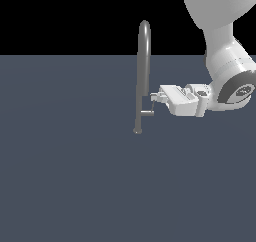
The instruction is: Turn on the faucet by rotating a designated handle.
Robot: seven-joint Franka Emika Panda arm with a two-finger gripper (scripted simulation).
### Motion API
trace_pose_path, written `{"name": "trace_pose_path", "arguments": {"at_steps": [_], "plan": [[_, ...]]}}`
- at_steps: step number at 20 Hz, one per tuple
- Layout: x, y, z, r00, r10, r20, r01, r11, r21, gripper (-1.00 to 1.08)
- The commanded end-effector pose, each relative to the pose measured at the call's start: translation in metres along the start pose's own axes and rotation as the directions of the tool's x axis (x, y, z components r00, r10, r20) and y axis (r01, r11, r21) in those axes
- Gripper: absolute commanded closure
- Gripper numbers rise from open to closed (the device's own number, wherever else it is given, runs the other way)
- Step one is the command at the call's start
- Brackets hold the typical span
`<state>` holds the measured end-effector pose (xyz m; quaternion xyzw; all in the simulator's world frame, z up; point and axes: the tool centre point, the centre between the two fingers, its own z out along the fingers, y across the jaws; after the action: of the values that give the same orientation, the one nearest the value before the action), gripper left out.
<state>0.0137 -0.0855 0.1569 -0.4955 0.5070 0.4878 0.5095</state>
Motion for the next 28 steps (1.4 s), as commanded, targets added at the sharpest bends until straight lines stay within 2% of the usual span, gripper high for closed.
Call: {"name": "trace_pose_path", "arguments": {"at_steps": [1, 3, 4, 13, 15, 21, 22, 23, 28], "plan": [[0.002, 0.012, 0.000, 1.000, 0.010, 0.005, -0.010, 1.000, -0.004, 1.08], [0.002, 0.015, 0.000, 1.000, 0.010, 0.005, -0.010, 1.000, -0.004, 1.08], [0.000, 0.008, 0.000, 1.000, 0.005, 0.003, -0.005, 1.000, 0.002, 1.08], [0.021, 0.043, 0.000, 1.000, 0.009, 0.005, -0.009, 1.000, -0.004, 1.08], [0.013, 0.034, 0.000, 1.000, -0.002, 0.004, 0.002, 1.000, 0.001, 1.08], [0.050, 0.057, 0.000, 1.000, 0.008, 0.005, -0.008, 1.000, -0.004, 1.08], [0.050, 0.057, 0.000, 1.000, 0.008, 0.005, -0.008, 1.000, -0.004, 1.08], [0.033, 0.050, 0.000, 1.000, -0.010, 0.009, 0.010, 1.000, -0.004, 1.08], [0.064, 0.054, 0.000, 1.000, 0.001, 0.006, -0.001, 1.000, -0.005, 1.08]]}}
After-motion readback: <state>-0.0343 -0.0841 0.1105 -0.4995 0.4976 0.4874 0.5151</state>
